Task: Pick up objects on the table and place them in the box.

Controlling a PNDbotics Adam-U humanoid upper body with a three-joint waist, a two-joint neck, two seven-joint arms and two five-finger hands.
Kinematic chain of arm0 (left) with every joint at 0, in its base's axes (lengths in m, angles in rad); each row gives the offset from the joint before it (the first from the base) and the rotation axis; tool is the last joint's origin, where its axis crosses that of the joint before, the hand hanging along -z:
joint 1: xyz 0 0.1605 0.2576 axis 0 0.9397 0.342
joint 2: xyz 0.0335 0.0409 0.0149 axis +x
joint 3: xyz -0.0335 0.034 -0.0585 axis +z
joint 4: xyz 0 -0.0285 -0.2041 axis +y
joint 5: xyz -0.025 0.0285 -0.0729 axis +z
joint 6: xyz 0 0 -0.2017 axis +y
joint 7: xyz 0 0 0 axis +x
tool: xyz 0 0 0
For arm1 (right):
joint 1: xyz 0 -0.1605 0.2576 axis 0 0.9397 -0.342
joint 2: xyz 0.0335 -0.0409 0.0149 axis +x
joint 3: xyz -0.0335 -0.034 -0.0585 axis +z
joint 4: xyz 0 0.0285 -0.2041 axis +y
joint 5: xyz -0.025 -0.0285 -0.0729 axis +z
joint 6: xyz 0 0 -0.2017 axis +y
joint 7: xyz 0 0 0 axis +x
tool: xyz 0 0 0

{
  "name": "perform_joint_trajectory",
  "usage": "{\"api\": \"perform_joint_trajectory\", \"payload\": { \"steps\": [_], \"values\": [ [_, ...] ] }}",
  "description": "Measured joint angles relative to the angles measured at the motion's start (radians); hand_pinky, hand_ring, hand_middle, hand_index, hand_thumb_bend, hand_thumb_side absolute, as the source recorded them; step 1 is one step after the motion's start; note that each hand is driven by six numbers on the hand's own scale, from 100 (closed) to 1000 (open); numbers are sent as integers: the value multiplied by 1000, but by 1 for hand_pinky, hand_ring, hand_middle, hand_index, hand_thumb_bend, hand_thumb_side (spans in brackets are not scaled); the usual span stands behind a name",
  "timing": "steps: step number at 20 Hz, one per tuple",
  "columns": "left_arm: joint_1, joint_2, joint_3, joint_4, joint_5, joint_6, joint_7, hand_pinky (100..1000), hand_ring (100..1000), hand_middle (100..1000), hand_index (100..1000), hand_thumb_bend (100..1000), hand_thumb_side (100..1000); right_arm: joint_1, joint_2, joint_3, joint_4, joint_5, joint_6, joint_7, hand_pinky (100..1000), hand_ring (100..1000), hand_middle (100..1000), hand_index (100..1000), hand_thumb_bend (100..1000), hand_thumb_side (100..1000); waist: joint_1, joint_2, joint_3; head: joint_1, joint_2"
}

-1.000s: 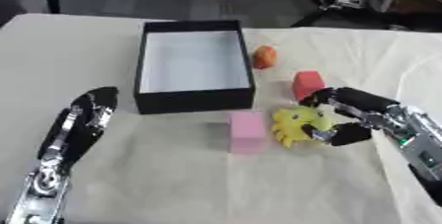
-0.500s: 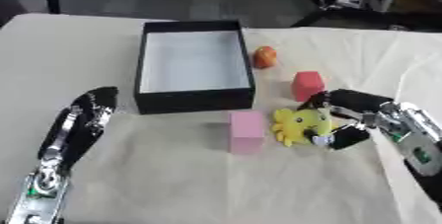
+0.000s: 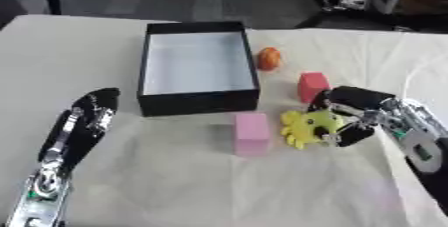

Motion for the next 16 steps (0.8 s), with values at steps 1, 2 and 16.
{"api": "perform_joint_trajectory", "payload": {
  "steps": [1, 2, 16],
  "values": [
    [0, 0, 0, 0, 0, 0, 0, 797, 842, 766, 817, 214, 745, 2, -2, -2, -13, -2, 8, -17, 724, 480, 270, 397, 100, 100, 0, 0, 0, 0, 0],
    [0, 0, 0, 0, 0, 0, 0, 797, 842, 766, 817, 214, 745, 2, -3, -2, -24, -5, 15, -33, 718, 458, 220, 347, 100, 100, 0, 0, 0, 0, 0],
    [2, 0, -7, 4, 1, -3, -6, 798, 842, 766, 817, 212, 744, -80, -71, -34, -214, -148, 54, -71, 703, 437, 182, 320, 100, 100, 0, -10, 18, -8, 0]
  ]
}}
